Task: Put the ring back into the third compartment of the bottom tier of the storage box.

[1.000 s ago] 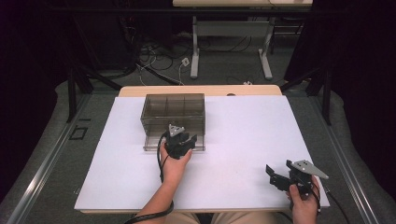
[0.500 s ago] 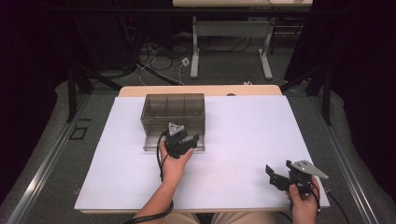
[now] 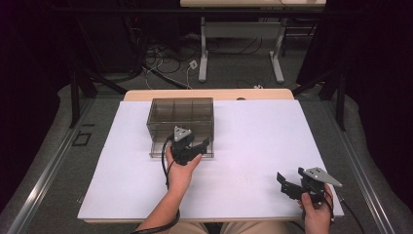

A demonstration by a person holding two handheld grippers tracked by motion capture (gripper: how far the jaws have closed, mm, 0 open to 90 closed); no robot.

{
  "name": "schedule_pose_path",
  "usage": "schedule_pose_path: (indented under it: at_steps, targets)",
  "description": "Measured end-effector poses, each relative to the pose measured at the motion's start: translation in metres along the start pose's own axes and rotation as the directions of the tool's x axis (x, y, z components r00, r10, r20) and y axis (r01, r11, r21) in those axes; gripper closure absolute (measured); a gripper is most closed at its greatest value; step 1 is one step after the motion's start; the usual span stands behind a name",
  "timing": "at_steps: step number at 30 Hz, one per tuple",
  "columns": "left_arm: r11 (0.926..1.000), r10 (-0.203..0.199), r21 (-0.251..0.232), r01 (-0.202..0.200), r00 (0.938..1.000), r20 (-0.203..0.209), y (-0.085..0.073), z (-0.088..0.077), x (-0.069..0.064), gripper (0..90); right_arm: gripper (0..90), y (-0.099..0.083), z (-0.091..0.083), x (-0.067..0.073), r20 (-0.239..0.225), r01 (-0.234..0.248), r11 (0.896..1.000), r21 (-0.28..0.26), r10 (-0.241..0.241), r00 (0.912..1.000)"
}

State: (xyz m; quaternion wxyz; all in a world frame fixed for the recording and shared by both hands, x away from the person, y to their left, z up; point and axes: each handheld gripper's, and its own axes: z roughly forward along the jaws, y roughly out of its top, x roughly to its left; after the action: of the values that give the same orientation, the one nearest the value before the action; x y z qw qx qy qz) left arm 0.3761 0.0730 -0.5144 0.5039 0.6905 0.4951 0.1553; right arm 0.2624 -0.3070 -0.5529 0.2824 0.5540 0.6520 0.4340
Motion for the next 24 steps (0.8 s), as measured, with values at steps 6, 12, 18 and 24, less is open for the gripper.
schedule_pose_path:
  at_steps: [6,12,18,24]
  targets:
    - [0.9996,-0.022,-0.015,0.022,0.9995,0.023,0.004,-0.007,-0.002,27.6,14.6,0.0,0.001,0.0,-0.003,0.002,1.0,-0.005,-0.002,1.0]
    - [0.9995,-0.007,-0.032,0.008,0.9998,0.021,0.007,-0.015,-0.001,18.9,14.6,0.0,0.0,0.0,-0.001,0.004,1.0,-0.005,-0.004,1.0]
    - [0.9986,0.004,-0.054,-0.003,0.9999,0.015,0.01,-0.024,-0.002,13.1,14.6,0.0,0.0,0.0,0.003,-0.005,1.0,-0.003,0.005,1.0]
    - [0.997,0.037,-0.068,-0.036,0.9993,0.005,0.011,-0.034,-0.003,5.8,14.6,0.0,-0.001,0.0,0.003,-0.004,1.0,-0.006,0.004,1.0]
